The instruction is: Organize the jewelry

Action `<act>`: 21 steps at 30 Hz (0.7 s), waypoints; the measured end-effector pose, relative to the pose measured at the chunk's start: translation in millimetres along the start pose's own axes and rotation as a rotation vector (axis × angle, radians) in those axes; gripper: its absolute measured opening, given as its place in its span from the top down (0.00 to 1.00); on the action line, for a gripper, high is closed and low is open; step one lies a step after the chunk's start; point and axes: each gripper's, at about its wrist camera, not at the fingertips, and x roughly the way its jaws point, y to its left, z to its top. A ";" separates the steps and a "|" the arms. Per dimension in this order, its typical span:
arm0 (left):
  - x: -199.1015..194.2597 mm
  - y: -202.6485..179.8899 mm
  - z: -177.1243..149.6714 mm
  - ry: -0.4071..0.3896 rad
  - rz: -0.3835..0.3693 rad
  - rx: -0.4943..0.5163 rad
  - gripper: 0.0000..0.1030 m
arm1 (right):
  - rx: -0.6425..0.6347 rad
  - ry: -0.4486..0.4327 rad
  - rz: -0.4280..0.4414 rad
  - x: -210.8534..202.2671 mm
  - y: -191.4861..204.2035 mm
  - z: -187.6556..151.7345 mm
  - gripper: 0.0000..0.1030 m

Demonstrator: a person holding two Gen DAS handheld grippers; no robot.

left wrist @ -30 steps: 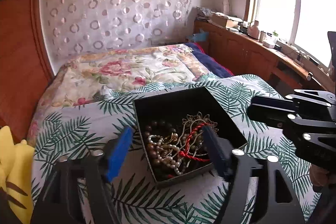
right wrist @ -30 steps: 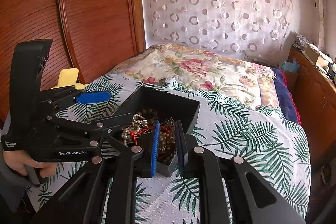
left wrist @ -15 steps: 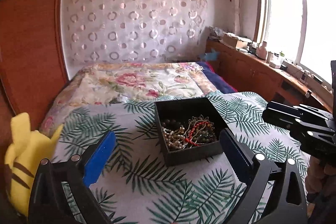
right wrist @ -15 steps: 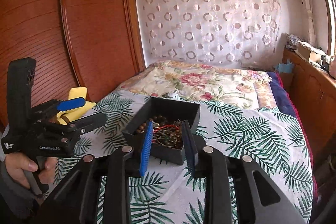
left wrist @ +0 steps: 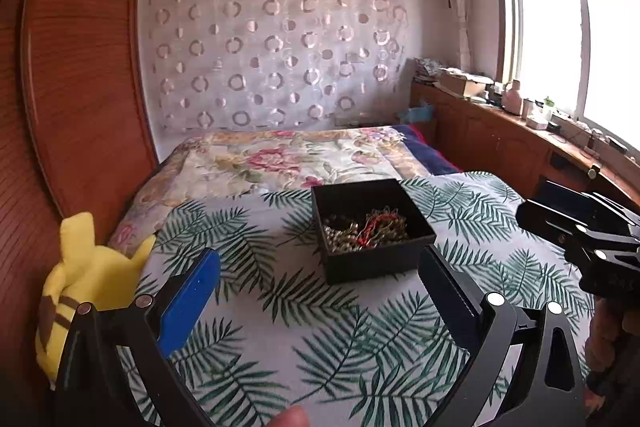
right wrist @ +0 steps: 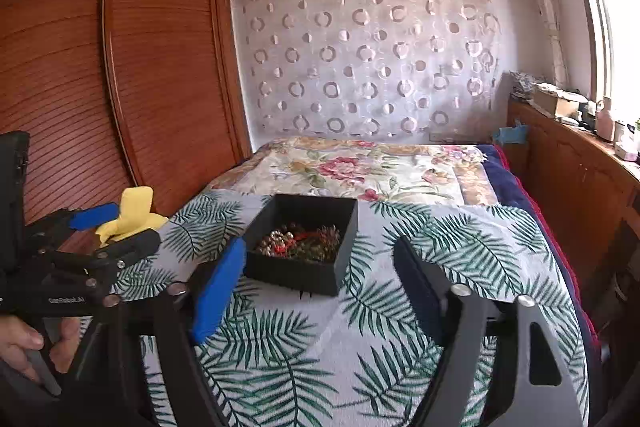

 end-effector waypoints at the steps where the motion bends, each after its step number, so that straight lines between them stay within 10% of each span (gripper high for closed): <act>1: -2.3 -0.4 -3.4 0.001 0.001 -0.004 0.07 | 0.006 -0.001 -0.008 -1.2 -0.2 -3.4 0.10; 21: -6.4 0.1 -23.7 0.004 0.014 -0.018 0.07 | 0.037 -0.006 -0.062 -6.5 -0.9 -34.5 0.02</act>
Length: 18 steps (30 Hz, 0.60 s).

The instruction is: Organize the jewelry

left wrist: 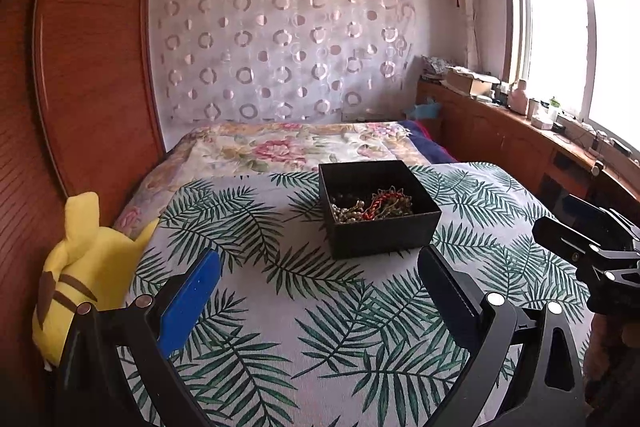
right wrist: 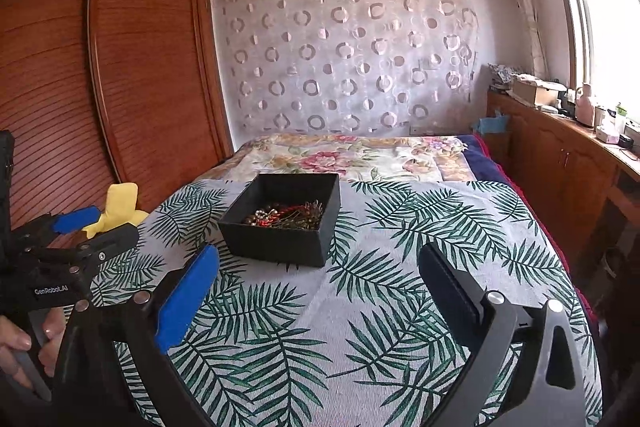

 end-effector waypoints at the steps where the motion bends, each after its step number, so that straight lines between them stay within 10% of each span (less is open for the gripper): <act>1: 0.1 -0.7 -0.2 0.000 0.001 0.002 0.07 | 0.000 -0.002 -0.002 -0.2 -0.2 -0.4 0.02; 18: 2.8 1.0 -4.1 0.001 0.010 0.005 0.07 | 0.003 -0.012 -0.015 -4.4 -2.1 3.3 0.02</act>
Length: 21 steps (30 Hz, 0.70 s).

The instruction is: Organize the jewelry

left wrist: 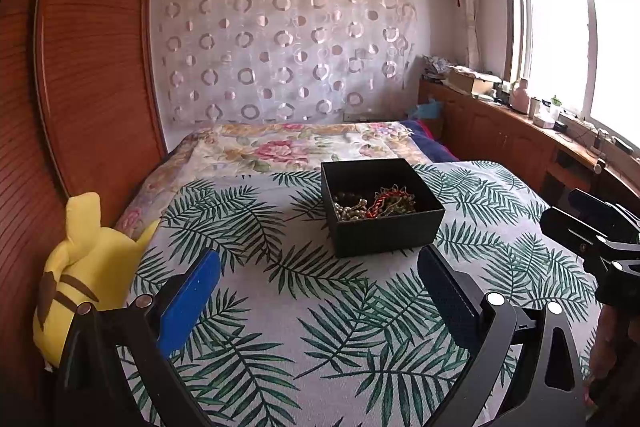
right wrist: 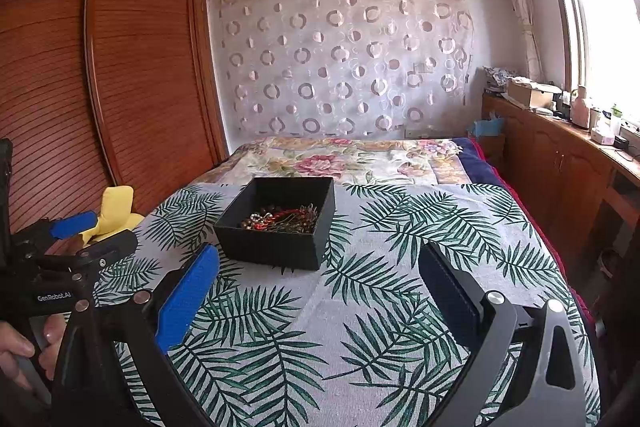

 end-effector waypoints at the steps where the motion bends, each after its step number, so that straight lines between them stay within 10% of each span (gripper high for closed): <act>1: -0.3 -0.2 0.4 -0.001 0.002 0.001 0.07 | 0.001 0.000 -0.001 0.0 -0.4 0.0 0.02; 21: -0.3 -0.4 -0.5 -0.010 -0.007 0.003 0.07 | 0.002 0.000 -0.002 0.3 -2.6 0.1 0.02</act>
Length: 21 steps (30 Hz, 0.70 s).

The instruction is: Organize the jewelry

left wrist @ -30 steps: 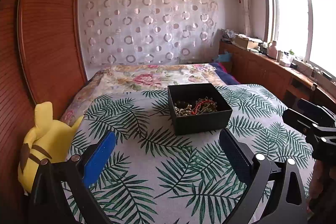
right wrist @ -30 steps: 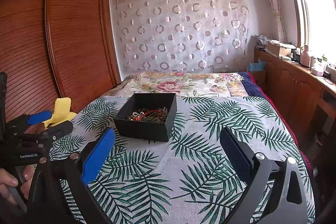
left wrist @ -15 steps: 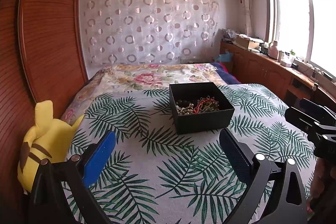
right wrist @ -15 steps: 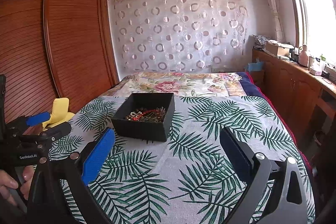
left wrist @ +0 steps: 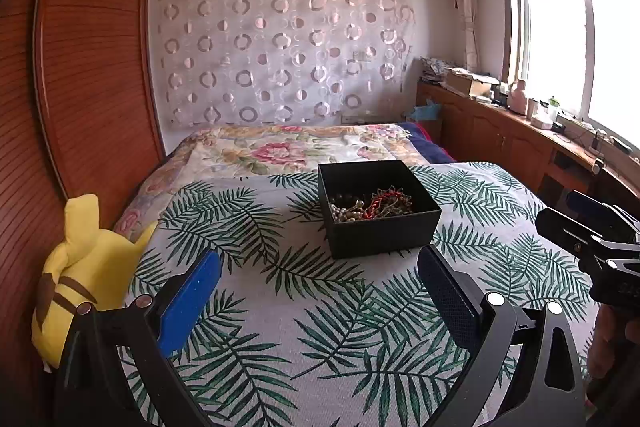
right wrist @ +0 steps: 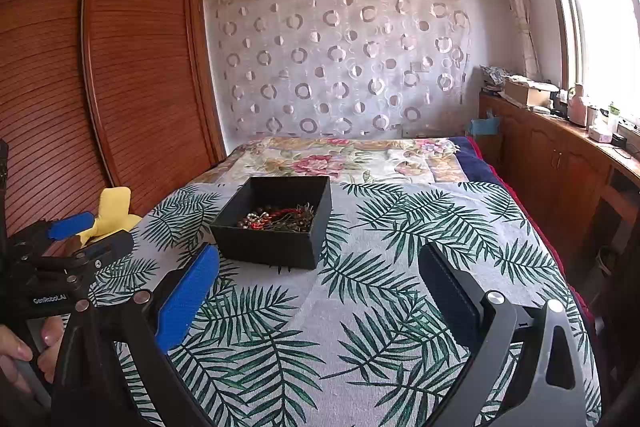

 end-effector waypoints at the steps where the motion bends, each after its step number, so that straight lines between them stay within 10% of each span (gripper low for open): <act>1: 0.3 0.1 -0.2 0.001 0.000 -0.001 0.07 | 0.000 0.000 -0.001 0.1 -1.0 -0.2 0.02; 21: 0.6 -1.3 0.2 -0.001 -0.004 -0.001 0.07 | 0.003 -0.001 -0.012 -0.3 -6.9 -3.6 0.02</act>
